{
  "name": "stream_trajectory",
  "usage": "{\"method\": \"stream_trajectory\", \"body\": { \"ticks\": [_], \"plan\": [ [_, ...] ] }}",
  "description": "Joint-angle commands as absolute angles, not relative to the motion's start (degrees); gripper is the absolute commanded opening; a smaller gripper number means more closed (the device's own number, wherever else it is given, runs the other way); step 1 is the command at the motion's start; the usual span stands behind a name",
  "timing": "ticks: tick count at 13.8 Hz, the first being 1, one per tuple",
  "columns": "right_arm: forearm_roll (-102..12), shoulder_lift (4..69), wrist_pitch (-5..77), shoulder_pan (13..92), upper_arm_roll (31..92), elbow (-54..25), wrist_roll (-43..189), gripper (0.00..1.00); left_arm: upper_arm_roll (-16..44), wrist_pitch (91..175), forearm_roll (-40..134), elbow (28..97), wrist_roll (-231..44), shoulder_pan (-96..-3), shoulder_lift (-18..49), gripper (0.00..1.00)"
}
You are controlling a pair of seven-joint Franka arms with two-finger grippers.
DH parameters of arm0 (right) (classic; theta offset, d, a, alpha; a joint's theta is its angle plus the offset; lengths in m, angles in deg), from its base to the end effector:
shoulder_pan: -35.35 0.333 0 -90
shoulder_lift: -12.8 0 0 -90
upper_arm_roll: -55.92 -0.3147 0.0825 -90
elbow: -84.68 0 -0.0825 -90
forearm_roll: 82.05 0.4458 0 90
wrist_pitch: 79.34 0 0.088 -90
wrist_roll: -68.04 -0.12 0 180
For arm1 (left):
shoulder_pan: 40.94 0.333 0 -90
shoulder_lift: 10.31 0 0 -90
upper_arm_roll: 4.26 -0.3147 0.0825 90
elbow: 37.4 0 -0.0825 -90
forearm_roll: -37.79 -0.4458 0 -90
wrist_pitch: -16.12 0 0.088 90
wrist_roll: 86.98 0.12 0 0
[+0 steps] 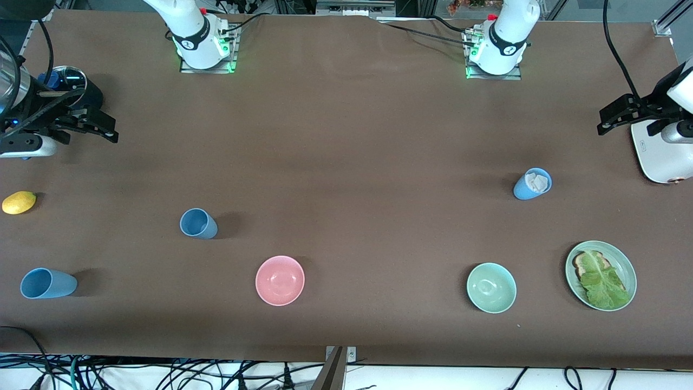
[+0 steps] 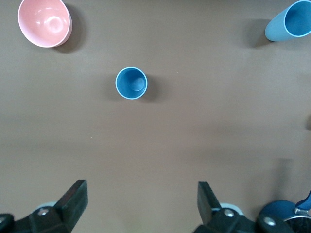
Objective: Stack blue cups with both arms
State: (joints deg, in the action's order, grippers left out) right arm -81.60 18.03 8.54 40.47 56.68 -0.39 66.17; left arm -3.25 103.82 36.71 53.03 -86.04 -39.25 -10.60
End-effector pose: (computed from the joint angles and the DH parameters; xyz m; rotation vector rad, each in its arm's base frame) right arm 0.6380 0.0500 0.5954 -3.1358 -0.0684 0.0667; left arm 0.6096 0.0095 0.6059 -3.1225 0.0065 0.0669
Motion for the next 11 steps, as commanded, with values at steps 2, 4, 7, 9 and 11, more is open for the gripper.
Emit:
{"method": "stream_trajectory", "body": {
  "ticks": [2,4,7,9,11],
  "plan": [
    [-81.8,17.8,7.4,40.3,56.4,0.4,66.9,1.00,-3.2,103.3,35.1,52.0,-84.8,-38.8,-10.1,1.00],
    [-81.8,18.0,7.5,40.3,56.4,0.2,67.0,1.00,-3.3,103.3,35.1,52.0,-84.8,-38.8,-10.0,1.00],
    [-82.0,18.1,7.8,40.3,56.3,0.0,68.4,1.00,-3.2,103.3,35.1,52.0,-85.5,-38.7,-10.0,1.00],
    [-82.0,18.2,8.0,40.3,56.3,0.1,69.7,1.00,-3.3,103.3,35.1,52.1,-85.7,-38.7,-10.0,1.00],
    [-81.6,18.2,8.0,40.3,56.3,0.1,69.5,1.00,-3.4,103.7,36.3,52.1,-85.3,-38.6,-9.9,1.00]
  ]
}}
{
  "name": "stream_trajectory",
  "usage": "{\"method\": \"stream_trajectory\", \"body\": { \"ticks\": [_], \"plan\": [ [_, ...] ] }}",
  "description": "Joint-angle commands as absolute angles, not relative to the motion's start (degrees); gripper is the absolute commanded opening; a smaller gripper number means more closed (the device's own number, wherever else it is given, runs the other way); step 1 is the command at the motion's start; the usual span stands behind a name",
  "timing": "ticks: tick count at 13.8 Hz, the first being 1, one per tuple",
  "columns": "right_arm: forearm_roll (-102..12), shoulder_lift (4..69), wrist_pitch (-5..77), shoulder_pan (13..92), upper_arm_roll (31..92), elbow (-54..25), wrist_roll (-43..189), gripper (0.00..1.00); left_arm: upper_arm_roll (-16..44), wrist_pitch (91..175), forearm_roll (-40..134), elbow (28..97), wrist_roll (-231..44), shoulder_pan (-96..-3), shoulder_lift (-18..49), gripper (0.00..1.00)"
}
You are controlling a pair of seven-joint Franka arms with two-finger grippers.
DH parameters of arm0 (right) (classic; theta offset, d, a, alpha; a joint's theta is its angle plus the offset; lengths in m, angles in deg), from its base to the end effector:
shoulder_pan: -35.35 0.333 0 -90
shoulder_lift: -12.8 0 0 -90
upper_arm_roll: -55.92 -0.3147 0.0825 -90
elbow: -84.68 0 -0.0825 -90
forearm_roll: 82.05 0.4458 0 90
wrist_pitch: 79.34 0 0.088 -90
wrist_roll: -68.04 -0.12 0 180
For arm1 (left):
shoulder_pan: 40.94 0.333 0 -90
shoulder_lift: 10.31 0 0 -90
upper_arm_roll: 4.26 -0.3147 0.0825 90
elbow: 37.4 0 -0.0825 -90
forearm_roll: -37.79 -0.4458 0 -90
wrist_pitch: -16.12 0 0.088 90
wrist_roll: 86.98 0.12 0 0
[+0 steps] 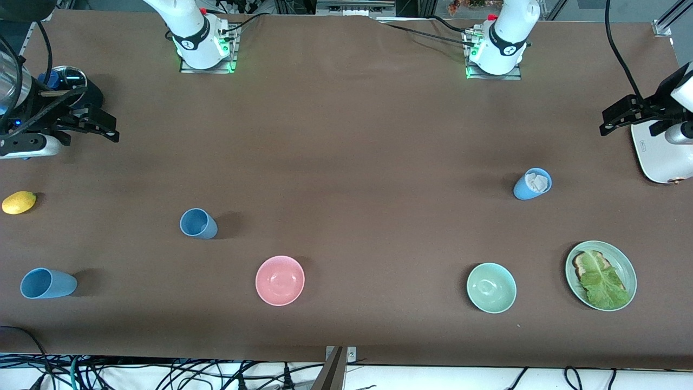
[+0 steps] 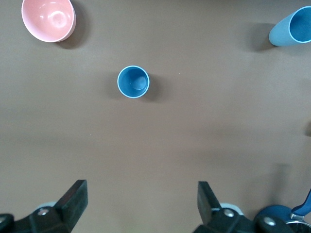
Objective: Stack blue cups with both arms
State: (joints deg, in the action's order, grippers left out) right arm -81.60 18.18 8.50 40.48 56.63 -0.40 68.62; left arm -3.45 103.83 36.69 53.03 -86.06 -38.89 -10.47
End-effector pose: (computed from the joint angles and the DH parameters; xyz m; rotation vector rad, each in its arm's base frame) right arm 0.6385 0.0507 0.5936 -3.1326 -0.1370 0.0720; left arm 0.6102 0.0156 0.6045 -3.1224 -0.0092 0.0703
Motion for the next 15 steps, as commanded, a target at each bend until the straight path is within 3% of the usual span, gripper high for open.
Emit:
{"method": "stream_trajectory", "body": {
  "ticks": [1,7,13,15],
  "plan": [
    [-81.6,18.2,8.0,40.3,56.3,0.1,69.5,1.00,-3.4,103.7,36.3,52.2,-84.6,-38.6,-8.0,1.00],
    [-81.4,18.3,7.8,40.3,56.3,0.1,69.5,1.00,-3.5,103.7,35.2,51.9,-72.7,-36.1,2.1,1.00],
    [-81.4,18.4,8.1,40.4,56.3,0.0,69.3,1.00,-3.4,111.8,35.1,52.0,-72.7,-30.4,10.5,1.00],
    [-81.4,18.5,8.1,40.4,56.3,0.0,69.3,1.00,-3.4,115.9,35.1,55.7,-73.6,-30.0,10.3,1.00]
  ]
}}
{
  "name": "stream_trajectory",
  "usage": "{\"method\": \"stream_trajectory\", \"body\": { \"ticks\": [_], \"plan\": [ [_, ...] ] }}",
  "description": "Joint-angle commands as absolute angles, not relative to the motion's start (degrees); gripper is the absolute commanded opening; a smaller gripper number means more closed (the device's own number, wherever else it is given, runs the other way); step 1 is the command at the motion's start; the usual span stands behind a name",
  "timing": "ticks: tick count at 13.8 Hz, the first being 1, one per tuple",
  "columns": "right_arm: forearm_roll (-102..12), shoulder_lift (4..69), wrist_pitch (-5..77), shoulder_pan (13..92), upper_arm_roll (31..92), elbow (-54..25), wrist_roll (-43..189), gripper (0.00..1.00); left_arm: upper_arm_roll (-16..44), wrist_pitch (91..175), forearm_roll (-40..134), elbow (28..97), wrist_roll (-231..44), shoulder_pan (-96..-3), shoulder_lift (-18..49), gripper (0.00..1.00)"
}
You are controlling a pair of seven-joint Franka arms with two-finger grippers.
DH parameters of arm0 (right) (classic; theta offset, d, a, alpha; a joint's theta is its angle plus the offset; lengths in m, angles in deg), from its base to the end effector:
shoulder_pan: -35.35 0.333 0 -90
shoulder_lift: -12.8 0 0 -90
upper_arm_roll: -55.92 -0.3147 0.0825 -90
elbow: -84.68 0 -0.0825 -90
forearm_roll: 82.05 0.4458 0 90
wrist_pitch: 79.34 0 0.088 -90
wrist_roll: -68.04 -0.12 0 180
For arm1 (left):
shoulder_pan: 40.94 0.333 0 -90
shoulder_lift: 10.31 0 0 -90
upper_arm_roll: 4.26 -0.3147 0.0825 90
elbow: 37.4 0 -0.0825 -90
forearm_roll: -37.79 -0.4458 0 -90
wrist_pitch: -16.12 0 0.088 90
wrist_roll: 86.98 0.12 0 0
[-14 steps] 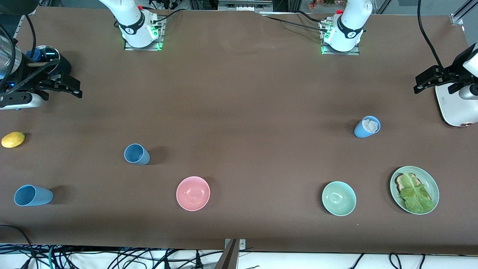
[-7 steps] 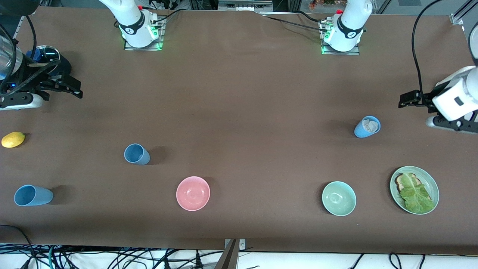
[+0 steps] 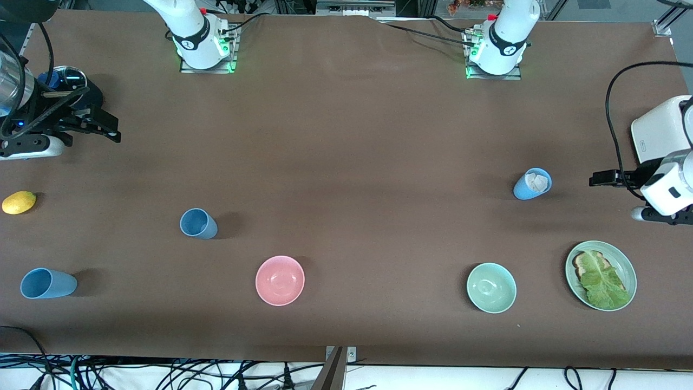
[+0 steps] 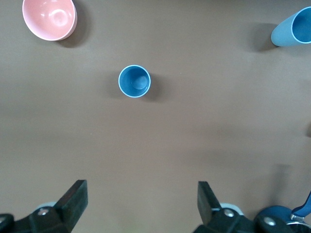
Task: Stack blue cups with both arms
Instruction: 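Reach down and grasp the tissue-filled blue cup with the left gripper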
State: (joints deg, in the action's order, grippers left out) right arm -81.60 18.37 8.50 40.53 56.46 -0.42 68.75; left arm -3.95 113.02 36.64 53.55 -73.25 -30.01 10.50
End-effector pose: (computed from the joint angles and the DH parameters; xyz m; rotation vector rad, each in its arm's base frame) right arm 0.6392 0.0531 0.5913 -3.1320 -0.1465 0.0778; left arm 0.6756 0.1292 0.3707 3.0772 -0.0911 -0.3982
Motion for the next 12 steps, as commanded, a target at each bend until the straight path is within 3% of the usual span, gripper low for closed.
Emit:
{"method": "stream_trajectory", "body": {
  "ticks": [1,5,12],
  "plan": [
    [-81.4,18.5,8.1,40.4,56.3,-0.1,69.3,1.00,-3.4,118.6,35.1,58.5,-73.9,-29.8,10.1,1.00],
    [-81.4,18.5,8.1,40.4,56.3,0.0,69.5,1.00,-3.4,128.9,35.2,68.1,-74.2,-28.4,8.3,1.00],
    [-81.4,18.5,8.1,40.4,56.3,0.0,69.4,1.00,-1.8,130.7,36.0,73.6,-77.7,-28.5,7.4,1.00]
  ]
}}
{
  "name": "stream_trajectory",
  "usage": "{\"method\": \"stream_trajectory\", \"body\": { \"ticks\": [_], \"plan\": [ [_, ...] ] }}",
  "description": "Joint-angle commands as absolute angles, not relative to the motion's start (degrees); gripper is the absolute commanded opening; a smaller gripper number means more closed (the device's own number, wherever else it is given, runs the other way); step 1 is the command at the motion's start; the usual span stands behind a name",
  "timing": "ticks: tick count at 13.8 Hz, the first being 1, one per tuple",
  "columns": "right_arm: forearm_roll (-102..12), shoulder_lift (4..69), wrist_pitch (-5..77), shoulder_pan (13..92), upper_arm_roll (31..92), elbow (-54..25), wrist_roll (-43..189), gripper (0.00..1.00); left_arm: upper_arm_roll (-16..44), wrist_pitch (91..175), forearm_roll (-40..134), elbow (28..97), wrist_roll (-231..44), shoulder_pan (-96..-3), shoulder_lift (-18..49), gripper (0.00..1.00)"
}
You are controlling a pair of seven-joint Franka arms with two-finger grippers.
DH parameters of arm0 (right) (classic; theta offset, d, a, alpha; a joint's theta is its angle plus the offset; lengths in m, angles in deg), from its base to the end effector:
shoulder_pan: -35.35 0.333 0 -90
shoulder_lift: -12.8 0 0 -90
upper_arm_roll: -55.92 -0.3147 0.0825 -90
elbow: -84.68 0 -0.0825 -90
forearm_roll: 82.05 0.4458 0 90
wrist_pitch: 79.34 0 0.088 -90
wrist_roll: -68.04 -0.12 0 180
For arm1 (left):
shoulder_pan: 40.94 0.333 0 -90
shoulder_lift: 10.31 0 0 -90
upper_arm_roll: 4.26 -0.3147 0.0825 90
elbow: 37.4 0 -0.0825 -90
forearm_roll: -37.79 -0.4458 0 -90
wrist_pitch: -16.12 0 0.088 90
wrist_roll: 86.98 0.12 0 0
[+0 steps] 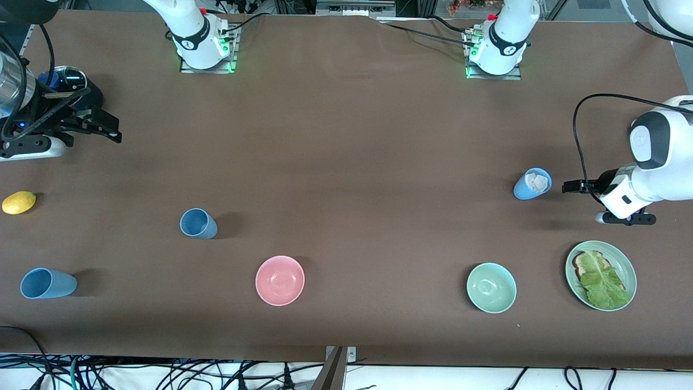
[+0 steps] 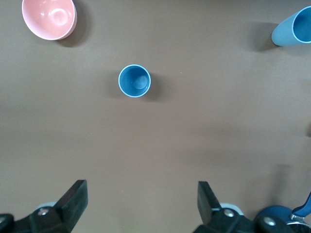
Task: Stack blue cups with both arms
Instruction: 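Reach down and grasp the tissue-filled blue cup with the left gripper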
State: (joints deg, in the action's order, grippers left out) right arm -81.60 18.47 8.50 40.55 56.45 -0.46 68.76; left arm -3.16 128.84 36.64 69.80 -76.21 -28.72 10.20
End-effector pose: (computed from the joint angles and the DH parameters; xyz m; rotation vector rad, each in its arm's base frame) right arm 0.6395 0.0535 0.5898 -3.1319 -0.1476 0.0816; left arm 0.6322 0.1261 0.2528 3.0765 -0.0058 -0.4003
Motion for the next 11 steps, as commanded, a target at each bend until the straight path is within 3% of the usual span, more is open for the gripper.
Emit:
{"method": "stream_trajectory", "body": {
  "ticks": [1,4,11],
  "plan": [
    [-81.4,18.5,8.1,40.4,56.3,0.0,69.4,1.00,-1.6,132.7,36.0,75.4,-78.0,-28.5,6.7,1.00],
    [-81.4,18.4,8.0,40.4,56.3,-0.1,69.4,1.00,-1.6,137.2,36.0,80.6,-79.2,-28.9,4.2,1.00],
    [-81.5,18.5,8.0,40.4,56.3,-0.2,69.4,1.00,-0.8,137.3,35.3,82.0,-78.3,-29.1,4.9,1.00]
  ]
}}
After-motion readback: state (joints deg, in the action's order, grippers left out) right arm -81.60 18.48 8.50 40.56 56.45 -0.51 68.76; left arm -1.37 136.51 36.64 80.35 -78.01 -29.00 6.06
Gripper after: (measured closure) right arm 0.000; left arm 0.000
